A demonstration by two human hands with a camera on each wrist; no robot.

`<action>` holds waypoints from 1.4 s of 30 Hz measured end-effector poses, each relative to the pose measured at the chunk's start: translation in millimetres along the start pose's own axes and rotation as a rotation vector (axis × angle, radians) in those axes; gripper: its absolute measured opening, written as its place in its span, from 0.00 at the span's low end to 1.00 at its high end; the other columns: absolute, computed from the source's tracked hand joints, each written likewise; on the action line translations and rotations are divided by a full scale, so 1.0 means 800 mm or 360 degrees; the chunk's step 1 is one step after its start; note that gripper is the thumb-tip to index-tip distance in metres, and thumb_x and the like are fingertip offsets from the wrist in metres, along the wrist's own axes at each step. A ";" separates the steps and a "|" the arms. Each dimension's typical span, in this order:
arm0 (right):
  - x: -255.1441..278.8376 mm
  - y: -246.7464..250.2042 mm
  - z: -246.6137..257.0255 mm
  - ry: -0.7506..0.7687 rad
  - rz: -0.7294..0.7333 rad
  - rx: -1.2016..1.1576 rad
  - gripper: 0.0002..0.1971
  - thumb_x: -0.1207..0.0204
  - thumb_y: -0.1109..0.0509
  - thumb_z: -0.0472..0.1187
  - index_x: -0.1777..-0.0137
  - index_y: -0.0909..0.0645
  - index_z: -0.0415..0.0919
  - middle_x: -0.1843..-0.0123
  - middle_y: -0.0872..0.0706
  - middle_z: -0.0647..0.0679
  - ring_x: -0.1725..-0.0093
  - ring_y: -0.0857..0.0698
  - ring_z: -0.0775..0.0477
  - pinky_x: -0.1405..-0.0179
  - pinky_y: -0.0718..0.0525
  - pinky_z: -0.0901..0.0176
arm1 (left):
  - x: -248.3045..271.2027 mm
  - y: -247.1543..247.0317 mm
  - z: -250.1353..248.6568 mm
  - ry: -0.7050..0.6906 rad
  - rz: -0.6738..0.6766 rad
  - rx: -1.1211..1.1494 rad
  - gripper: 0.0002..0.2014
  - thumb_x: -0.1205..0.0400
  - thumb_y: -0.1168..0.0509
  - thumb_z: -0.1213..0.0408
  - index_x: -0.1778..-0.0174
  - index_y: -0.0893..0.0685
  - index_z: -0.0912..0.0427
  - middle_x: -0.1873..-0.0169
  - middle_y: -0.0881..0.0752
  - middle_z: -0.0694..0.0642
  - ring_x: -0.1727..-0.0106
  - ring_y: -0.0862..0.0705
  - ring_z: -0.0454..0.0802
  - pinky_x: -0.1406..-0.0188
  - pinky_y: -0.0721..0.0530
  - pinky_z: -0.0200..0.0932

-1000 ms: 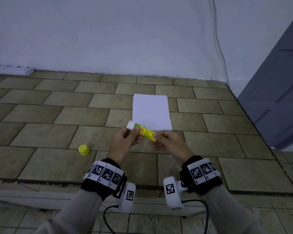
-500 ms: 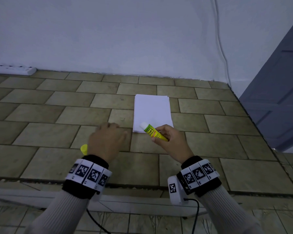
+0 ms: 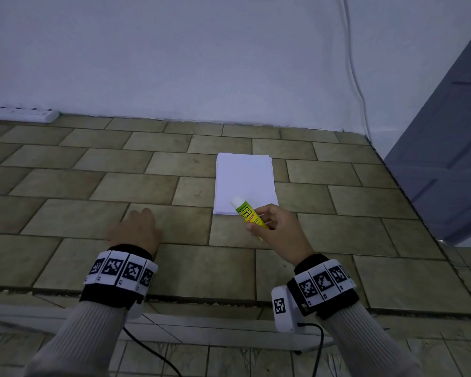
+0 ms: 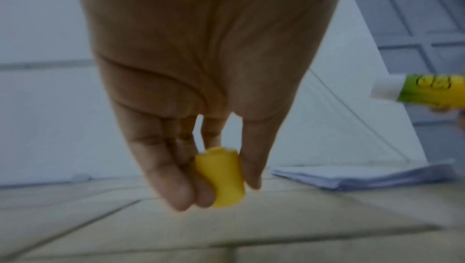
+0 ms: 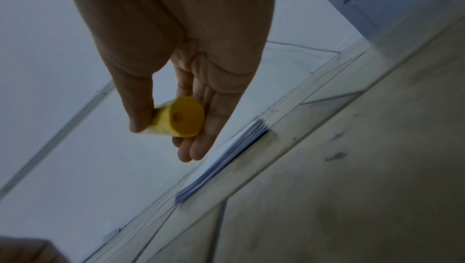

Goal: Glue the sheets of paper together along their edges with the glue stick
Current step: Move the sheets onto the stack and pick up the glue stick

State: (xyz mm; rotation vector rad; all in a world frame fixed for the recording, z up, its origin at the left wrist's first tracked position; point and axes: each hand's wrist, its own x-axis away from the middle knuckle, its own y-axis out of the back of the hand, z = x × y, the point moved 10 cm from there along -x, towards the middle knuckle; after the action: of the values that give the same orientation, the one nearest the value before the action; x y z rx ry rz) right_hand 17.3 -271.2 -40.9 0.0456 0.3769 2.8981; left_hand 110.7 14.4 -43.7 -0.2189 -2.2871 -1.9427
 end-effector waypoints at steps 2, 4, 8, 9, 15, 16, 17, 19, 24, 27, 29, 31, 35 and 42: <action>-0.001 -0.002 -0.003 -0.0028 -0.0020 -0.0049 0.10 0.29 0.22 0.41 0.51 0.18 0.45 0.56 0.11 0.44 0.56 0.11 0.39 0.53 0.12 0.44 | 0.000 0.009 -0.027 -0.0150 -0.0055 0.0357 0.15 0.18 0.31 0.60 0.39 0.20 0.62 0.40 0.20 0.63 0.42 0.20 0.61 0.46 0.23 0.50; -0.002 -0.007 -0.005 -0.0072 -0.0024 -0.0151 0.08 0.27 0.23 0.39 0.52 0.20 0.45 0.56 0.11 0.42 0.58 0.11 0.37 0.55 0.12 0.43 | 0.005 0.015 -0.059 -0.0309 -0.0071 0.0806 0.11 0.20 0.28 0.62 0.45 0.19 0.60 0.47 0.17 0.56 0.46 0.19 0.55 0.47 0.21 0.48; 0.003 -0.022 0.001 -0.0119 0.0019 -0.0347 0.09 0.25 0.25 0.36 0.50 0.22 0.38 0.55 0.13 0.43 0.59 0.11 0.37 0.60 0.12 0.53 | 0.021 0.013 -0.113 -0.0410 0.0114 0.1744 0.09 0.22 0.27 0.67 0.52 0.20 0.57 0.52 0.15 0.57 0.56 0.12 0.52 0.54 0.11 0.48; 0.004 -0.025 0.003 -0.0121 0.0035 -0.0371 0.09 0.25 0.25 0.35 0.50 0.22 0.37 0.56 0.13 0.44 0.60 0.10 0.38 0.60 0.12 0.54 | 0.025 0.010 -0.125 -0.0395 0.0187 0.1936 0.09 0.21 0.28 0.69 0.51 0.22 0.57 0.52 0.16 0.59 0.61 0.11 0.48 0.58 0.10 0.43; 0.009 -0.023 0.006 -0.0086 0.0113 -0.0322 0.08 0.25 0.26 0.35 0.49 0.19 0.42 0.58 0.15 0.44 0.66 0.16 0.49 0.63 0.12 0.52 | 0.028 0.002 -0.147 -0.0316 0.0299 0.2332 0.08 0.18 0.31 0.66 0.48 0.23 0.62 0.54 0.16 0.62 0.67 0.10 0.46 0.67 0.12 0.37; 0.009 -0.018 0.007 -0.0046 0.0112 -0.0240 0.08 0.25 0.25 0.36 0.48 0.18 0.44 0.58 0.15 0.46 0.66 0.17 0.51 0.63 0.13 0.51 | 0.025 0.002 -0.146 -0.0321 0.0293 0.2296 0.08 0.18 0.31 0.65 0.49 0.23 0.62 0.56 0.15 0.61 0.68 0.11 0.46 0.68 0.12 0.37; 0.009 -0.013 0.010 0.0008 0.0111 -0.0131 0.09 0.26 0.24 0.37 0.48 0.18 0.47 0.58 0.15 0.48 0.65 0.18 0.52 0.62 0.14 0.50 | 0.024 0.002 -0.145 -0.0336 0.0294 0.2248 0.08 0.18 0.31 0.65 0.49 0.22 0.63 0.58 0.15 0.60 0.70 0.11 0.45 0.69 0.12 0.37; 0.009 -0.005 0.019 0.0124 0.0121 0.0062 0.11 0.26 0.24 0.39 0.45 0.16 0.47 0.58 0.14 0.52 0.65 0.20 0.58 0.60 0.17 0.50 | 0.024 0.002 -0.149 -0.0399 0.0316 0.2094 0.09 0.19 0.31 0.64 0.49 0.21 0.65 0.61 0.14 0.60 0.72 0.13 0.43 0.71 0.13 0.37; 0.012 -0.005 0.036 0.0319 0.0139 0.0344 0.12 0.24 0.26 0.41 0.41 0.16 0.44 0.59 0.15 0.57 0.65 0.20 0.60 0.62 0.21 0.61 | 0.027 0.004 -0.161 -0.0550 0.0340 0.1864 0.06 0.19 0.30 0.64 0.52 0.17 0.62 0.63 0.13 0.59 0.71 0.14 0.43 0.68 0.12 0.37; 0.014 -0.010 0.040 0.0413 0.0163 0.0517 0.12 0.21 0.29 0.44 0.40 0.18 0.44 0.57 0.16 0.56 0.61 0.21 0.61 0.61 0.26 0.64 | 0.029 0.007 -0.167 -0.0647 0.0361 0.1833 0.07 0.20 0.29 0.65 0.48 0.17 0.61 0.56 0.11 0.60 0.69 0.14 0.43 0.65 0.12 0.38; 0.014 -0.007 0.044 0.0459 0.0140 0.0559 0.12 0.21 0.30 0.45 0.39 0.18 0.45 0.55 0.16 0.56 0.59 0.21 0.61 0.61 0.27 0.67 | 0.029 0.005 -0.165 -0.0598 0.0384 0.1852 0.11 0.19 0.30 0.61 0.45 0.18 0.63 0.54 0.12 0.57 0.67 0.13 0.44 0.65 0.12 0.40; 0.014 -0.004 0.047 0.0491 0.0116 0.0573 0.13 0.22 0.30 0.45 0.38 0.18 0.44 0.51 0.15 0.54 0.55 0.20 0.60 0.58 0.26 0.69 | 0.026 0.001 -0.155 -0.0444 0.0385 0.1880 0.18 0.17 0.33 0.51 0.48 0.20 0.65 0.61 0.14 0.57 0.68 0.13 0.47 0.69 0.13 0.41; 0.015 -0.009 0.050 0.0523 0.0138 0.0668 0.18 0.22 0.34 0.51 0.36 0.19 0.43 0.47 0.14 0.51 0.50 0.18 0.54 0.52 0.22 0.61 | 0.020 -0.006 -0.148 -0.0433 0.0416 0.1710 0.23 0.17 0.34 0.49 0.54 0.18 0.72 0.70 0.14 0.59 0.73 0.14 0.48 0.73 0.16 0.39; 0.012 -0.008 0.033 0.0266 0.0300 0.0370 0.11 0.16 0.37 0.45 0.40 0.18 0.42 0.62 0.17 0.50 0.69 0.25 0.57 0.67 0.26 0.60 | 0.031 0.005 -0.162 -0.0740 0.0365 0.1958 0.02 0.19 0.33 0.72 0.55 0.15 0.62 0.61 0.15 0.59 0.65 0.12 0.43 0.61 0.12 0.36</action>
State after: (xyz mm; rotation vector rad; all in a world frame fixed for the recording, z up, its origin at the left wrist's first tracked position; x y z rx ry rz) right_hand 11.0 -256.5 -17.1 -0.1323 0.7780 3.0352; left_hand 87.8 -112.6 -14.1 -0.7507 -3.0499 -0.1594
